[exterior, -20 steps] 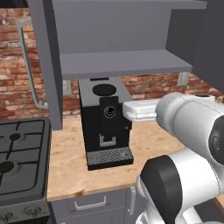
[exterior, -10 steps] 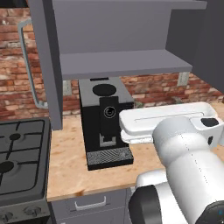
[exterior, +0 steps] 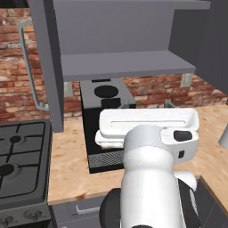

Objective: Open the cabinet. Pick the spray and place it next to the sink. Then close the cabinet.

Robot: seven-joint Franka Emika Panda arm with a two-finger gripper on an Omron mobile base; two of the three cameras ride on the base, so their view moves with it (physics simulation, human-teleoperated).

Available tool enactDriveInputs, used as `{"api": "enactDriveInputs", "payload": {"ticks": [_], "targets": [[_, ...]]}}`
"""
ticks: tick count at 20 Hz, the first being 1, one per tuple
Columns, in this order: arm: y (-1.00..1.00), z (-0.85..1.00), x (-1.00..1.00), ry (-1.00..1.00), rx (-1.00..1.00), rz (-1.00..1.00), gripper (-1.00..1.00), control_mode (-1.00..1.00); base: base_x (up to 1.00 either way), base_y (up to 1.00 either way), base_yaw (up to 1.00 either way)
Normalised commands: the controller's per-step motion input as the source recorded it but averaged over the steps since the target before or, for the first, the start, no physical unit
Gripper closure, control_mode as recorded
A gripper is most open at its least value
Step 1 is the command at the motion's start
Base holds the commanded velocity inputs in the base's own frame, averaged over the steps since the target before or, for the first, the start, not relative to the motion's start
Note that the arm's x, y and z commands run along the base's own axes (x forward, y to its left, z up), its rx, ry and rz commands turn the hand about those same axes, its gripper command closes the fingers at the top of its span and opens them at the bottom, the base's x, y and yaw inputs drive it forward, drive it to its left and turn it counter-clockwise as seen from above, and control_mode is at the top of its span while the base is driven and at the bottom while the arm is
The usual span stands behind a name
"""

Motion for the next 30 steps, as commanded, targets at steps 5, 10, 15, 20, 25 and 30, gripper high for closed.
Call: {"api": "enactDriveInputs", "payload": {"ticks": [5,10,15,20,25,30], "targets": [[0.34,0.00,-0.08,0.00,0.00,-0.04,-1.00,-1.00,0.00,0.00,0.00],[0.36,0.00,-0.18,-0.03,0.00,0.01,-1.00,-1.00,0.00,0.00,0.00],[0.17,0.00,-0.29,-0.02,0.00,0.01,-1.00,-1.00,0.00,0.00,0.00],[0.25,-0.01,-0.06,0.00,0.00,0.00,-1.00,-1.00,0.00,0.00,0.00],[0.49,-0.20,0.27,0.05,-0.01,-0.08,-1.00,-1.00,0.00,0.00,0.00],[0.48,-0.19,0.24,0.01,-0.01,-0.21,-1.00,-1.00,0.00,0.00,0.00]]}}
